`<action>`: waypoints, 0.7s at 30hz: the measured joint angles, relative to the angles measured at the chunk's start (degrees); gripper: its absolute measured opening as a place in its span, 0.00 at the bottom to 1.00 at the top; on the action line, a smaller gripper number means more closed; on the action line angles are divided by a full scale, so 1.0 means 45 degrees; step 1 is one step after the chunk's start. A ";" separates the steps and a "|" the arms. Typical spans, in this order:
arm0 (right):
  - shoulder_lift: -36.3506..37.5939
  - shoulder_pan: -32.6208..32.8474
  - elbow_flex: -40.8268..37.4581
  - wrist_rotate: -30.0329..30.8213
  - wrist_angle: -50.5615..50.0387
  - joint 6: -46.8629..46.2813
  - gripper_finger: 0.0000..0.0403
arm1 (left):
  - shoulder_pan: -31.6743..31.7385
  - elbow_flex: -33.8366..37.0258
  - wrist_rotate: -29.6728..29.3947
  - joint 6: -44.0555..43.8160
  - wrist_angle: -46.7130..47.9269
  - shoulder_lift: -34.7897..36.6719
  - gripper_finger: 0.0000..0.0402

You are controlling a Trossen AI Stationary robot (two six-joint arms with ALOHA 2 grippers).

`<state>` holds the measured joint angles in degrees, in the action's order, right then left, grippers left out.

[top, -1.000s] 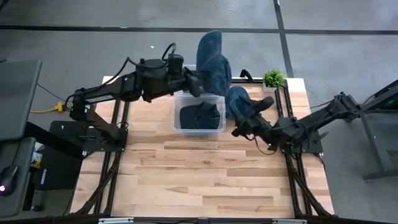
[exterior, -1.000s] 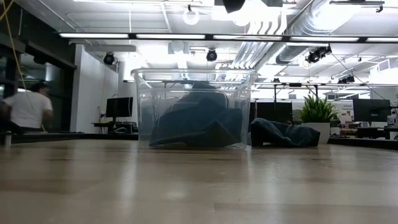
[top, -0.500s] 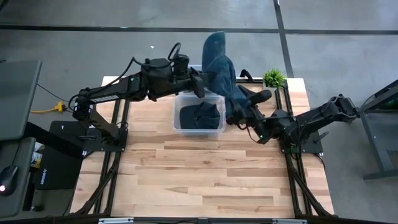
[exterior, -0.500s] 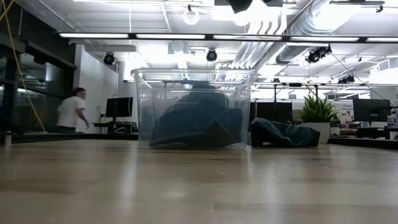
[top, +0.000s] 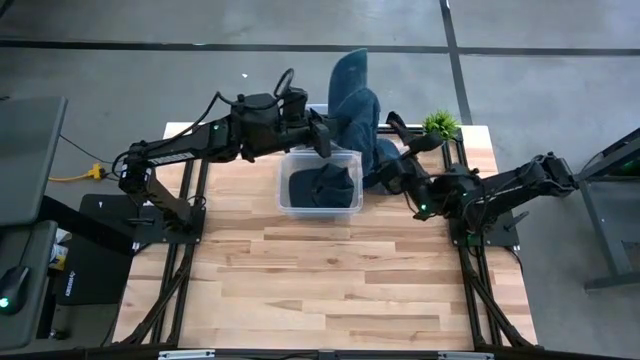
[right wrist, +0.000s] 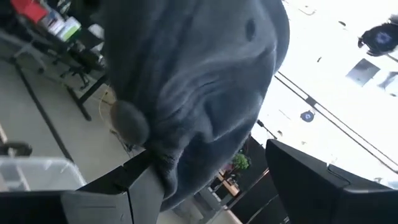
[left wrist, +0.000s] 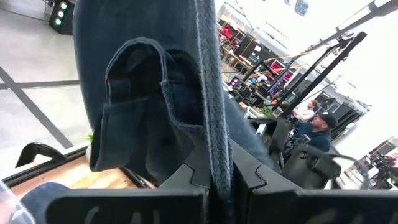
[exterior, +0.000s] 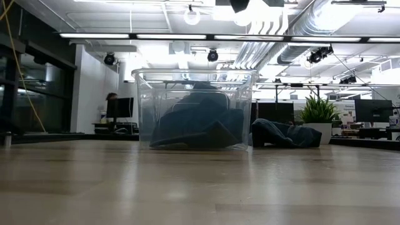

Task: Pick & Place hat
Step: Put the bottom dark blue cap into the bottom transparent bin

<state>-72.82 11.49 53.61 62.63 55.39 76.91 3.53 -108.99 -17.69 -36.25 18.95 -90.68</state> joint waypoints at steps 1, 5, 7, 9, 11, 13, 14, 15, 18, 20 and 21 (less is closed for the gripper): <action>0.0000 0.0000 0.0194 -0.0009 0.0002 -0.0002 0.64 | 0.0004 -0.0003 0.0038 0.0000 0.0031 -0.0042 0.02; 0.0000 0.0046 0.0783 0.0023 -0.0027 -0.0019 0.63 | -0.0001 0.0030 0.0199 0.0000 0.0115 -0.0078 0.02; 0.0000 0.0132 0.1014 0.0310 -0.0047 0.0002 0.60 | -0.0001 0.0015 0.0195 0.0000 0.0099 -0.0053 0.02; 0.0000 0.0226 0.1134 0.0646 -0.0056 0.0015 0.56 | -0.0001 0.0015 0.0195 0.0000 0.0116 -0.0053 0.02; 0.0005 0.0321 0.1173 0.0748 -0.0125 0.0063 0.49 | -0.0001 0.0015 0.0195 0.0010 0.0152 -0.0058 0.02; 0.0005 0.0414 0.1175 0.0763 -0.0167 0.0148 0.40 | -0.0001 0.0015 0.0195 0.0010 0.0148 -0.0058 0.02; 0.0005 0.0462 0.1175 0.0765 -0.0225 0.0194 0.35 | -0.0001 0.0015 0.0195 0.0015 0.0148 -0.0058 0.02; 0.0005 0.0514 0.1175 0.0783 -0.0355 0.0226 0.30 | -0.0001 0.0015 0.0195 0.0015 0.0151 -0.0058 0.02; 0.0005 0.0700 0.1175 0.1039 -0.0783 0.0245 0.14 | -0.0001 0.0015 0.0195 0.0019 0.0164 -0.0058 0.02; 0.0005 0.0830 0.1175 0.1354 -0.1050 0.0255 0.04 | -0.0001 0.0015 0.0190 0.0021 0.0162 -0.0058 0.02; 0.0005 0.0879 0.1175 0.1469 -0.1252 0.0255 0.03 | -0.0001 0.0015 0.0190 0.0024 0.0163 -0.0058 0.02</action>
<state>-72.79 15.44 58.89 69.24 49.75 78.06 3.53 -108.92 -16.84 -36.14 19.69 -90.94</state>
